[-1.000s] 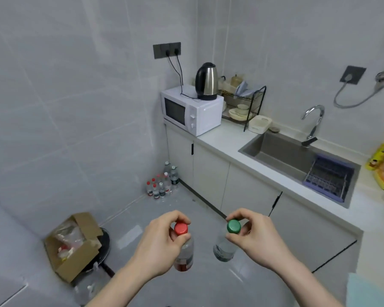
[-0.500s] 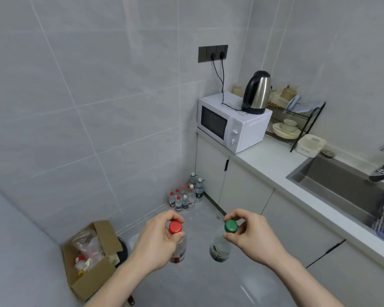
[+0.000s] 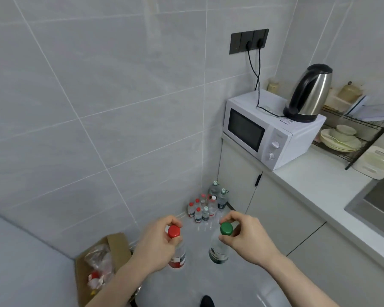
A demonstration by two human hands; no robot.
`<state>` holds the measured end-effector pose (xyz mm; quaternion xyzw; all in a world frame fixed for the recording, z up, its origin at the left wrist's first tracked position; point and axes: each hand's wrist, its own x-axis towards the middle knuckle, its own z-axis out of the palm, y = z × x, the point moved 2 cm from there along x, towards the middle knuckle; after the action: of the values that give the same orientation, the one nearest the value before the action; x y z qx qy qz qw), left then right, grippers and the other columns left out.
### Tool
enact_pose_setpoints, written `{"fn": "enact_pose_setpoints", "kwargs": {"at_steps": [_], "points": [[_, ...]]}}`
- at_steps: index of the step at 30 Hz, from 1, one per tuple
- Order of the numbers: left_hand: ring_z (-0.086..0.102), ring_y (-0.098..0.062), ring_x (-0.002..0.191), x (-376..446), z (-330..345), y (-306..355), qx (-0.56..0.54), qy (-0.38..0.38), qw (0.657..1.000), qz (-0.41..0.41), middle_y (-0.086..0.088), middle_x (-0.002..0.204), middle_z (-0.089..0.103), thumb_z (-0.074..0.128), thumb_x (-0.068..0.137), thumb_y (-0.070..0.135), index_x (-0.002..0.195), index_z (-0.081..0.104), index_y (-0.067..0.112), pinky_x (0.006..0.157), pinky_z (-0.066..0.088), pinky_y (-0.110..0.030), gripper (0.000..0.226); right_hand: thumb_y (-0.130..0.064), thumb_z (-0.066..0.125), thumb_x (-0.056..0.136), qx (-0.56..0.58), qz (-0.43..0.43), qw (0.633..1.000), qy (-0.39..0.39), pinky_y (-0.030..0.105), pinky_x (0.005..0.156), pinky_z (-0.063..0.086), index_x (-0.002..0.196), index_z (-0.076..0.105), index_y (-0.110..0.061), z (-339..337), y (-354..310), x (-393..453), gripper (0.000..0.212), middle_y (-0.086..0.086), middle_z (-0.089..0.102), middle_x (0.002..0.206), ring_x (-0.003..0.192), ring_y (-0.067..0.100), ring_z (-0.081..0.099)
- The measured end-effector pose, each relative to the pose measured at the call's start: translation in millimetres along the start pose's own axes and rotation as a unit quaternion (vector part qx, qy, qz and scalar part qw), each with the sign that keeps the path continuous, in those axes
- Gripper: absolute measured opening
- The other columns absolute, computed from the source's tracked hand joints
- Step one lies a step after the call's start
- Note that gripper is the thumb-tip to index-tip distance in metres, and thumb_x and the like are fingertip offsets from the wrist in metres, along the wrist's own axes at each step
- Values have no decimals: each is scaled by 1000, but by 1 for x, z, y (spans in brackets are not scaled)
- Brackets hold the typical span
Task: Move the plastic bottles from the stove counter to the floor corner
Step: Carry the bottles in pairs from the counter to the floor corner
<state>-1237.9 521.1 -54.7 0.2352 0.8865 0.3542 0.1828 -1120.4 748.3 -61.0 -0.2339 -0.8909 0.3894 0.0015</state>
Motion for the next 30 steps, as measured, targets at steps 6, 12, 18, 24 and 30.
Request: {"fn": "enact_pose_setpoints", "kwargs": {"at_steps": [6, 12, 18, 24, 30], "points": [[60, 4, 91, 91, -9, -23, 21, 19, 1000, 2, 23, 109, 63, 75, 80, 17, 109, 67, 39, 86, 44, -12, 37, -31, 83, 73, 0, 11, 1000, -15, 22, 60, 46, 88, 60, -35, 17, -2, 107, 28, -18, 68, 93, 63, 5, 64], [59, -2, 94, 174, -19, -40, 52, 7, 998, -16, 24, 104, 56, 68, 86, 22, 101, 69, 39, 89, 46, -22, 23, -30, 79, 70, -5, 21, 999, -30, 25, 72, 50, 82, 55, -38, 32, -7, 189, 28, -16, 63, 97, 80, 8, 62], [60, -4, 88, 265, -19, -75, 79, -56, 995, -17, 22, 100, 54, 65, 80, 29, 92, 65, 43, 83, 47, -22, 18, -31, 77, 72, -1, 67, 997, -38, 23, 70, 44, 82, 54, -39, 54, -2, 268, 27, -17, 63, 97, 85, 9, 59], [62, -8, 91, 357, -1, -122, 120, -142, 983, 7, 16, 107, 50, 64, 84, 27, 103, 68, 34, 87, 46, -20, 21, -25, 76, 77, 9, 160, 987, -32, 10, 63, 37, 87, 57, -51, 92, 6, 340, 34, -20, 64, 105, 76, 1, 59], [64, -15, 98, 435, 24, -148, 162, -205, 965, 19, 10, 113, 52, 65, 88, 29, 103, 68, 30, 91, 48, -25, 16, -25, 71, 82, -3, 235, 971, -42, 19, 79, 45, 105, 73, -33, 130, 26, 391, 25, -9, 55, 110, 92, 15, 63]]}}
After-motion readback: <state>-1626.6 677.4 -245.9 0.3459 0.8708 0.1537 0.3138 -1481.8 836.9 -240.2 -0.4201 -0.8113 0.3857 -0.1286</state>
